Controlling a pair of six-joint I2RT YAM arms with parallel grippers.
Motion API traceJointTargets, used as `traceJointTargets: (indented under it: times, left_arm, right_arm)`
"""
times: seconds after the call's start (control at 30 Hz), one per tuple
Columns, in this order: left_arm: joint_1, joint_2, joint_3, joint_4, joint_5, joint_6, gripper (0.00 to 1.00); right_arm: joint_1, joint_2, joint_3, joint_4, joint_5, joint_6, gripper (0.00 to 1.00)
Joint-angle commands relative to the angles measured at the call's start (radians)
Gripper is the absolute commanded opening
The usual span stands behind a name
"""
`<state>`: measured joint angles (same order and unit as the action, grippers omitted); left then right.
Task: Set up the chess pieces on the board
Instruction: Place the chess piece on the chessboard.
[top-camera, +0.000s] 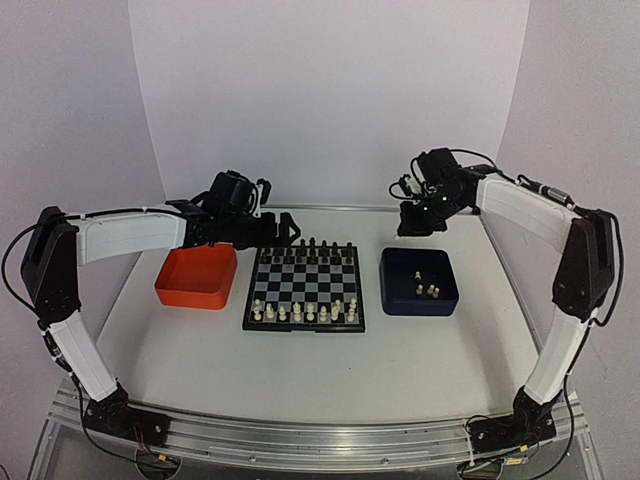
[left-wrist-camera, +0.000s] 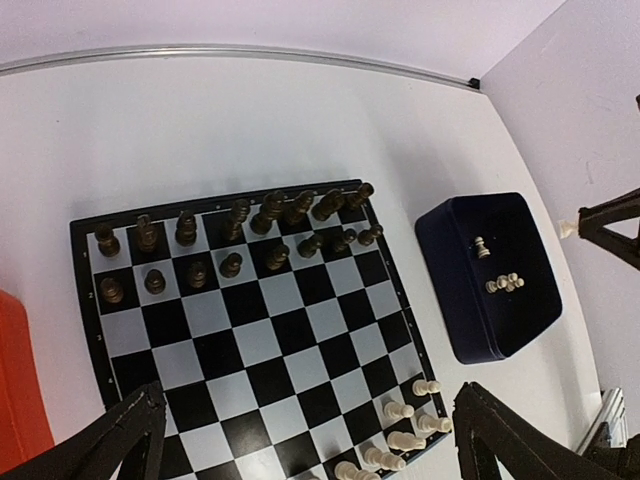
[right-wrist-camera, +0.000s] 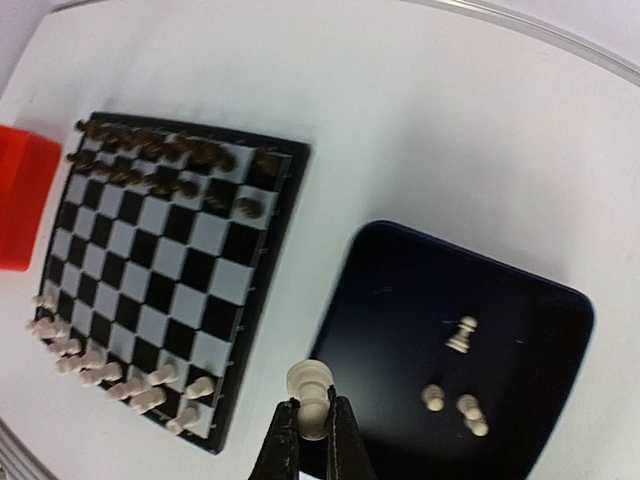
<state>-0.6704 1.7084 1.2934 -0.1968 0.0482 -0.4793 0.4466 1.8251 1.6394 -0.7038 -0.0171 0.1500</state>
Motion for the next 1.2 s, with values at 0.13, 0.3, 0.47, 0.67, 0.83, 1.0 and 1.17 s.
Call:
traceJointTargets:
  times: [0.13,0.3,0.47,0.67,0.83,1.0,1.17]
  left_arm:
    - [0.005,-0.092,-0.059,0.071,-0.019,-0.005,1.0]
    - [0.005,-0.121,-0.089,0.046,-0.079,-0.031,1.0]
    - [0.005,-0.145,-0.107,0.016,-0.108,-0.043,1.0]
    - [0.005,-0.159,-0.115,-0.007,-0.124,-0.047,1.0]
    - [0.005,-0.157,-0.116,-0.016,-0.13,-0.045,1.0]
    - [0.005,-0.147,-0.105,-0.025,-0.127,-0.042,1.0]
    - [0.005,-0.137,-0.098,-0.024,-0.125,-0.039,1.0]
  right_arm:
    - [0.232,0.151,0.178,0.004,-0.202,-0.076,0.0]
    - [0.318,0.288,0.27,-0.009,-0.193,-0.095,0.0]
    - [0.364,0.374,0.332,-0.051,-0.056,-0.141,0.0]
    - [0.369,0.453,0.378,-0.114,-0.022,-0.141,0.0]
    - [0.369,0.487,0.4,-0.162,-0.005,-0.141,0.0]
    - [0.369,0.499,0.402,-0.203,0.014,-0.142,0.0]
    - [0.37,0.5,0.393,-0.221,-0.03,-0.142,0.0]
